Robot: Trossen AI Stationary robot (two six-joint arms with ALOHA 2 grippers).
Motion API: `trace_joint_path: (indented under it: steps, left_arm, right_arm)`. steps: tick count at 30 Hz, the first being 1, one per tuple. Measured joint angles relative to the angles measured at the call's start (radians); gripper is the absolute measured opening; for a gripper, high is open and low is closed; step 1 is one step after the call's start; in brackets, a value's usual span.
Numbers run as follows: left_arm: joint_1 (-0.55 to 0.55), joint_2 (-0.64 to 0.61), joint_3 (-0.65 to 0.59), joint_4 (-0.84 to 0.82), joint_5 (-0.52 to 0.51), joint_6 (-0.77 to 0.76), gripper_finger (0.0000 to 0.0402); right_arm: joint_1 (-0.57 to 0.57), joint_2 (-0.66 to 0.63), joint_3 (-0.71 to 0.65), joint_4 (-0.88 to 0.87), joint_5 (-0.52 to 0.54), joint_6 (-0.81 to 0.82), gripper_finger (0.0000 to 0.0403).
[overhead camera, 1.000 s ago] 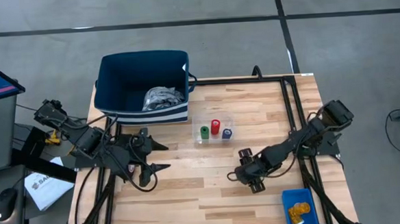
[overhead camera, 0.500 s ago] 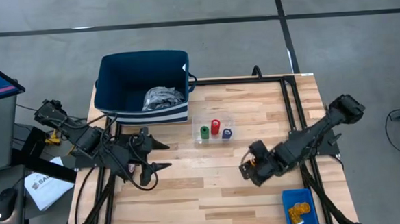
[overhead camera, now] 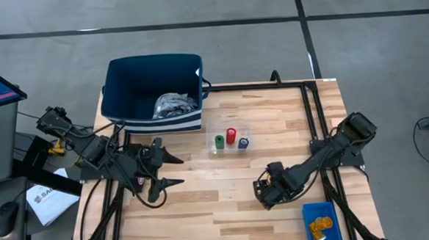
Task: Pick & place medical supplies in basket/bin
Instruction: Put the orange pill bottle into the blue basket
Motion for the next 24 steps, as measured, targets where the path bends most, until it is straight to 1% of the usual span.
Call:
trace_joint_path:
  steps: [4, 7, 11, 14, 16, 21, 24]
  left_arm:
    - [0.0, 0.0, 0.0, 0.001, 0.017, -0.004, 0.0277]
    - [0.0, 0.0, 0.0, 0.001, 0.026, -0.005, 0.0277]
    - [0.0, 0.0, 0.0, 0.001, 0.026, -0.005, 0.0277]
    - [0.0, 0.0, 0.0, 0.001, 0.025, -0.005, 0.0277]
    - [0.0, 0.0, 0.0, 0.0, 0.026, -0.005, 0.0277]
    - [0.0, 0.0, 0.0, 0.0, 0.025, -0.005, 0.0277]
    - [0.0, 0.0, 0.0, 0.001, 0.024, -0.005, 0.0277]
  right_arm:
    - [0.0, 0.0, 0.013, -0.011, -0.007, 0.013, 0.0272]
    - [0.002, -0.022, 0.043, -0.063, -0.007, 0.015, 0.0272]
    - [0.004, -0.051, 0.088, -0.211, -0.002, 0.016, 0.0272]
    - [-0.003, -0.057, 0.09, -0.301, 0.01, 0.016, 0.0272]
    - [-0.014, -0.057, 0.069, -0.279, -0.001, 0.006, 0.0272]
    - [-0.043, -0.057, -0.009, -0.109, -0.027, 0.01, 0.0272]
    - [-0.058, -0.057, -0.048, -0.102, -0.034, 0.014, 0.0272]
